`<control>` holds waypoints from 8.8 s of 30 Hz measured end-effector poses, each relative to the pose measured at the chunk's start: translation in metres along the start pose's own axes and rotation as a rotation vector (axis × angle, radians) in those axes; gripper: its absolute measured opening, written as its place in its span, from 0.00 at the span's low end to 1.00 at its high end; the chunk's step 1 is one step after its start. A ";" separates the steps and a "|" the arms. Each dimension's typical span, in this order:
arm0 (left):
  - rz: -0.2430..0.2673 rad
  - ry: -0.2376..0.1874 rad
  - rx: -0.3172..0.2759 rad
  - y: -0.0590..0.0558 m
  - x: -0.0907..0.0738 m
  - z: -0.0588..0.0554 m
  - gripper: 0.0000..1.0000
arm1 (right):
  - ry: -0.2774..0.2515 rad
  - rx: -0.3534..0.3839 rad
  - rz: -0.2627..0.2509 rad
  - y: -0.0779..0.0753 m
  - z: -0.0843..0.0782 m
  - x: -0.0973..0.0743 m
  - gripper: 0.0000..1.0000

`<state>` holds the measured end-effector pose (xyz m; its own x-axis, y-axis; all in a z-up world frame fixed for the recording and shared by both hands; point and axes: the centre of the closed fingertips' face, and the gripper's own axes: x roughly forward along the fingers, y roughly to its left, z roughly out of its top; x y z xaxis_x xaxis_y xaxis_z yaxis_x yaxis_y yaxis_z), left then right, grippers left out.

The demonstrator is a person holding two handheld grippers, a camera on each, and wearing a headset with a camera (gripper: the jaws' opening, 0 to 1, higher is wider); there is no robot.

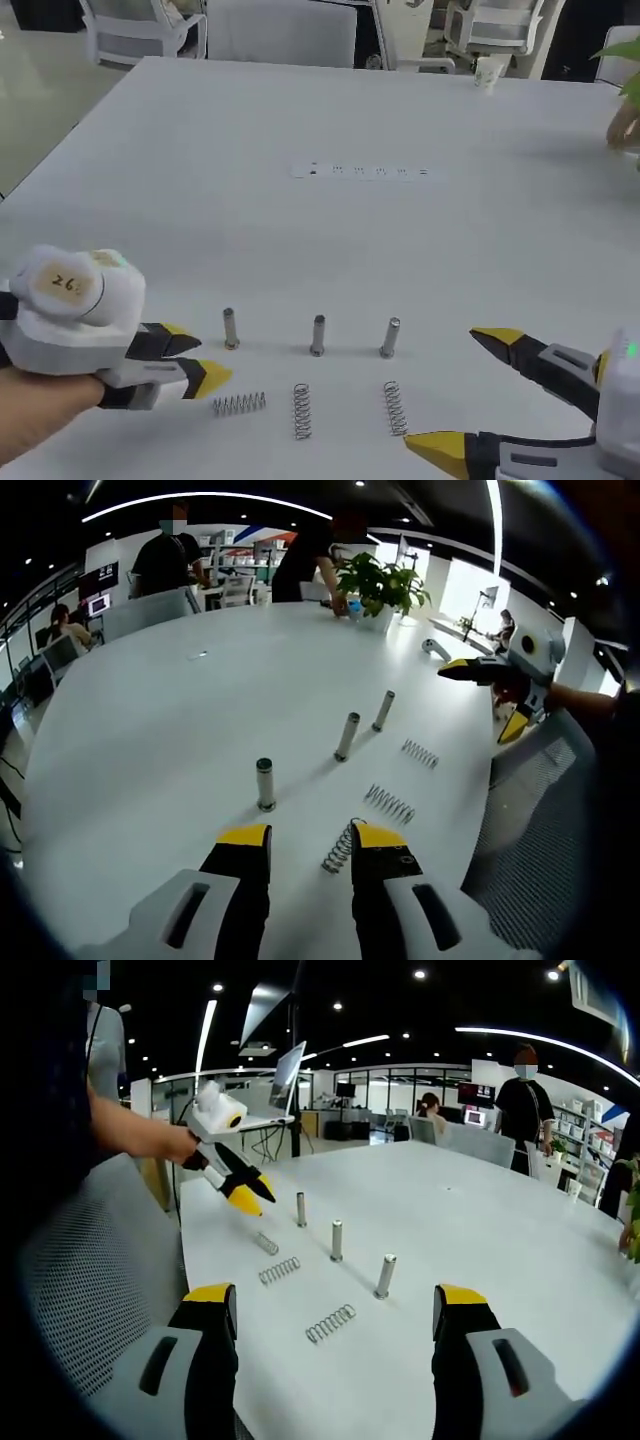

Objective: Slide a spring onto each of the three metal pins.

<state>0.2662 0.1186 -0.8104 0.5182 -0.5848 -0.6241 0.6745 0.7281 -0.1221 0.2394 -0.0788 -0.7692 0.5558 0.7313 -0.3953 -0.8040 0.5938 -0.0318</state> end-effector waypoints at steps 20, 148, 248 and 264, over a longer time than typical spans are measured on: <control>-0.197 0.022 0.253 -0.026 0.021 -0.026 0.17 | 0.001 0.006 -0.005 -0.001 0.001 -0.001 0.81; -0.365 -0.307 0.547 -0.139 -0.041 0.084 0.02 | -0.012 0.047 0.559 0.094 0.085 0.021 0.09; -0.204 -0.304 0.250 -0.085 -0.044 0.059 0.31 | 0.692 -0.568 0.670 0.097 0.097 0.065 0.08; -0.078 -0.254 0.195 -0.043 -0.057 0.022 0.70 | 0.685 -0.574 0.630 0.088 0.106 0.095 0.08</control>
<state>0.2190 0.1123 -0.7525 0.5592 -0.7241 -0.4037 0.7924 0.6100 0.0035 0.2436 0.0785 -0.7125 -0.0823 0.4016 -0.9121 -0.9806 -0.1959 0.0022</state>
